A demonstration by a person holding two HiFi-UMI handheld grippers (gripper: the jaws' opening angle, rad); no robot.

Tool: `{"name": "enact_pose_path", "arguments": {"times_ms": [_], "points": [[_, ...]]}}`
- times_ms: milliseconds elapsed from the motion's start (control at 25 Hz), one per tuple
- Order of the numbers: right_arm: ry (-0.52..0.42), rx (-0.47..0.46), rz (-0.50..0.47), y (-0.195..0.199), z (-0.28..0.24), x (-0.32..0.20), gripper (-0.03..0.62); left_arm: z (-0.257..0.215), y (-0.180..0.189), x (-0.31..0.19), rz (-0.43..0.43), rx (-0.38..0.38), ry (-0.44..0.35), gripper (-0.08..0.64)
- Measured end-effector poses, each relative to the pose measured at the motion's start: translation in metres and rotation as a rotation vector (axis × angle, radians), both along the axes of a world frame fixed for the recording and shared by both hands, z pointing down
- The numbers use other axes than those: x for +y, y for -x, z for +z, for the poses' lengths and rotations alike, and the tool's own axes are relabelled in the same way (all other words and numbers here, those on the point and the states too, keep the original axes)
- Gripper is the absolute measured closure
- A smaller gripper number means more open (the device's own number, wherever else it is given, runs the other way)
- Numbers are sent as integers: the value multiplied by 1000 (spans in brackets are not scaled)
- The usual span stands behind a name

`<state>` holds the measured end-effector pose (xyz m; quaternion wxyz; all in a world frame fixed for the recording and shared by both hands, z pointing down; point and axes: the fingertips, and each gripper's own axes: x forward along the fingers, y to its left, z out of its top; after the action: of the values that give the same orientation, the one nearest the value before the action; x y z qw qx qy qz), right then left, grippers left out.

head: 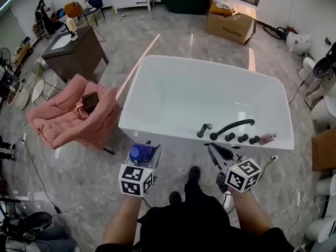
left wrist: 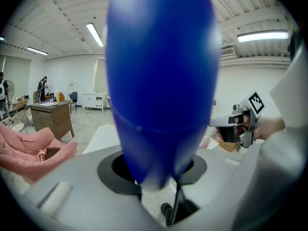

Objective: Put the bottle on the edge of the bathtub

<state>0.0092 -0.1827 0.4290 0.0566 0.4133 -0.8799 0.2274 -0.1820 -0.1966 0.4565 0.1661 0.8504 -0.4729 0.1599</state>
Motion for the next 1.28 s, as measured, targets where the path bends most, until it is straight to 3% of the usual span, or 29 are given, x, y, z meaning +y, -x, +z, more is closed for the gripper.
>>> {"name": "enact_pose_path", "arguments": {"times_ms": [720,1000,1280], "points": [[88,-64,-75,-37,38,-125,581,27,-59,-103,-33,-18,113,399],[114,-84,-96,-40,60,-139,580,37,-76,-124,-14,-61,100,399],[135,-59,-87,-26,80,-141,580,72,-85,-139,29,-42,149,399]]}}
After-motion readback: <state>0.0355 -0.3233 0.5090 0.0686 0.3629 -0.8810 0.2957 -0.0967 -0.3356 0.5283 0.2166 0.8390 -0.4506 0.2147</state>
